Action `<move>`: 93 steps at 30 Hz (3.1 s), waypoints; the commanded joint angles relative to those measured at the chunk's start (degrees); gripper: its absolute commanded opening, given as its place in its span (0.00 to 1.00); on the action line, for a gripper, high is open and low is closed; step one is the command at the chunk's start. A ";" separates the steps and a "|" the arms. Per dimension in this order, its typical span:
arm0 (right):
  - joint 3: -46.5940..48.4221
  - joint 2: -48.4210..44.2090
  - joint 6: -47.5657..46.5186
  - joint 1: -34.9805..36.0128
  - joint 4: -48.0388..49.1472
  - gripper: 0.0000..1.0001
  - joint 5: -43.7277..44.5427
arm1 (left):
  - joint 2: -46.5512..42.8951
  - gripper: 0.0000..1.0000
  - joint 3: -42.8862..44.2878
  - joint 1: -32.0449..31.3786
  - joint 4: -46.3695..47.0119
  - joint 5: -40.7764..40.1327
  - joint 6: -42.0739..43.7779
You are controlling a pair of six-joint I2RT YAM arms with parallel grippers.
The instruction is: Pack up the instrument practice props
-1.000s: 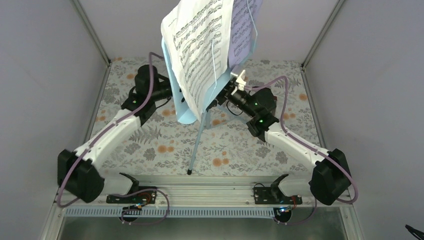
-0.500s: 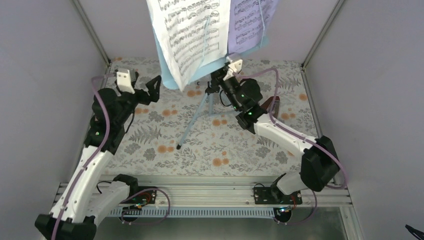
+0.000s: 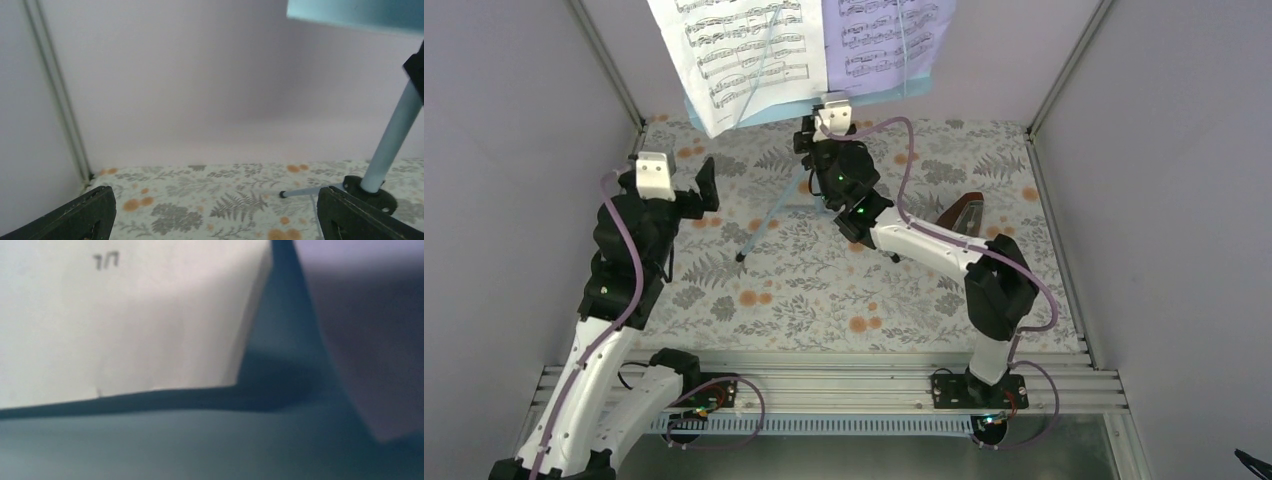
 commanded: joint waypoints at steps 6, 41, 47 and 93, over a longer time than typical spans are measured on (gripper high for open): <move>-8.97 -5.79 3.67 0.72 2.16 0.78 -3.90 | -3.42 1.00 -4.78 0.19 1.52 -6.92 4.14; -25.61 -7.40 4.71 -15.53 -21.88 0.14 -47.07 | -1.46 1.00 -6.25 0.56 2.13 -7.10 4.65; -32.93 -14.79 7.89 -15.51 -19.75 0.04 -33.37 | -1.29 1.00 -6.45 0.58 2.32 -7.38 4.59; -25.73 -41.16 18.39 -10.52 -39.07 0.77 -60.54 | 22.38 0.59 25.53 16.11 11.30 62.75 -27.31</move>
